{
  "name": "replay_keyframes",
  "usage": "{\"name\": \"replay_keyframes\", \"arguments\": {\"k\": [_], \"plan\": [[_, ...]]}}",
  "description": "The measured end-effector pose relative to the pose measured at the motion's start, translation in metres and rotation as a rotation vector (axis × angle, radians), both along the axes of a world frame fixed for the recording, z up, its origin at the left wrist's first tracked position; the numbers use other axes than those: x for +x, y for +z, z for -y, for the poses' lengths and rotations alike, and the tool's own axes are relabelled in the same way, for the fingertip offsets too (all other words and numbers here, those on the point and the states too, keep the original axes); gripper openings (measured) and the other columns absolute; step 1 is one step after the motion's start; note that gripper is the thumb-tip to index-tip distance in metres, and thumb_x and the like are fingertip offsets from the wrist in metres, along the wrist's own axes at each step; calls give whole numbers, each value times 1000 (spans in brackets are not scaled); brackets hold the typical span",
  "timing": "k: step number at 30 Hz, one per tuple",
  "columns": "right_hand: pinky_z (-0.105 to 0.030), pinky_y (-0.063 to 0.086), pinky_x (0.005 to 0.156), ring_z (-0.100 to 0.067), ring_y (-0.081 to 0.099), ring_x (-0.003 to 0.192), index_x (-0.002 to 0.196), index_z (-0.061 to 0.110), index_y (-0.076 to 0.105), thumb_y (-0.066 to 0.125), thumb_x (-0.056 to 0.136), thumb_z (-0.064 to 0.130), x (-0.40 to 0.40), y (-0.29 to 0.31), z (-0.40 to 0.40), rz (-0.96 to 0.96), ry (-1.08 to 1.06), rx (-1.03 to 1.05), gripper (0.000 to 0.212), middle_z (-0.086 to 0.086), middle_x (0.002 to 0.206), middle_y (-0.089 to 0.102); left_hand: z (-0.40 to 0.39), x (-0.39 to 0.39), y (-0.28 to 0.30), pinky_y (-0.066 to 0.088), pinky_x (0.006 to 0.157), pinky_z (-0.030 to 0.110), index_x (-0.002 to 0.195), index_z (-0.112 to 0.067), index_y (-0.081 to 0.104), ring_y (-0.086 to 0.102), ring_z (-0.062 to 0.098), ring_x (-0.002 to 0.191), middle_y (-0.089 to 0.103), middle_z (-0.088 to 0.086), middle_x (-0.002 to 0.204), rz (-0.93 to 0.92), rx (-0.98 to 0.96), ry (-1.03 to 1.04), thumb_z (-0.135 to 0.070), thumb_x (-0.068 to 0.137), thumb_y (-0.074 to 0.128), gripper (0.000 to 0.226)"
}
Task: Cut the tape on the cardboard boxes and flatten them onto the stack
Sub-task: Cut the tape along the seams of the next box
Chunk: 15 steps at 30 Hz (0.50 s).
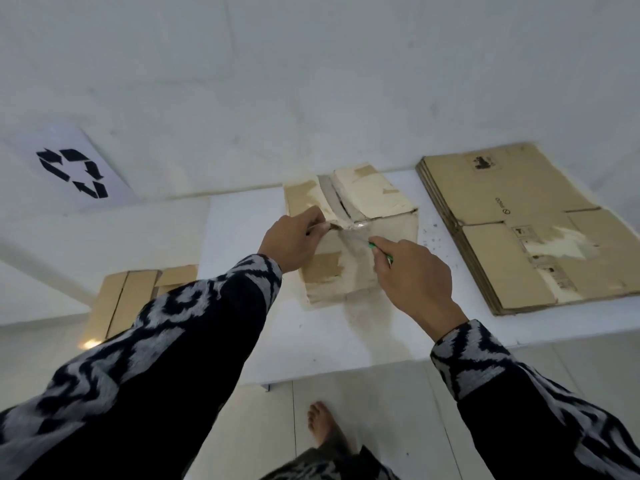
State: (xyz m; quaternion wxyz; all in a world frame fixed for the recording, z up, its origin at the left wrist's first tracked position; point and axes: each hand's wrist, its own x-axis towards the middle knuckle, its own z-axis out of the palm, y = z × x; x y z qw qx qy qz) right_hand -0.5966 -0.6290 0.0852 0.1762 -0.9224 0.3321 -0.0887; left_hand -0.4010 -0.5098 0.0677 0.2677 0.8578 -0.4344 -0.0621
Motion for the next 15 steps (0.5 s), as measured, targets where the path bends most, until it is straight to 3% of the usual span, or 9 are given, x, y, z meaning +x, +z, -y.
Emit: {"name": "replay_keyframes", "arguments": {"k": [6, 11, 15], "plan": [[-26, 32, 52, -15, 49, 72, 134, 46, 55, 34, 104, 41, 17, 21, 8, -66, 16, -63, 37, 10, 86, 53, 8, 12, 7, 46, 59, 31, 96, -31, 55, 56, 17, 61, 59, -10, 66, 27, -26, 27, -45, 99, 46, 16], [-25, 31, 49, -18, 53, 69, 128, 42, 60, 34, 104, 38, 25, 31, 9, -65, 20, -125, 36, 6, 84, 57, 13, 13, 5, 50, 64, 35, 97, -33, 56, 59, 21, 68, 62, -9, 69, 46, -49, 66, -47, 98, 47, 17], [-25, 23, 46, -16, 47, 64, 130, 42, 58, 31, 104, 38, 29, 36, 8, -74, 28, -166, 37, 7, 81, 51, 12, 13, -3, 50, 70, 31, 101, -30, 59, 60, 11, 82, 64, -18, 100, 82, -172, 50, -41, 99, 50, 15]]}}
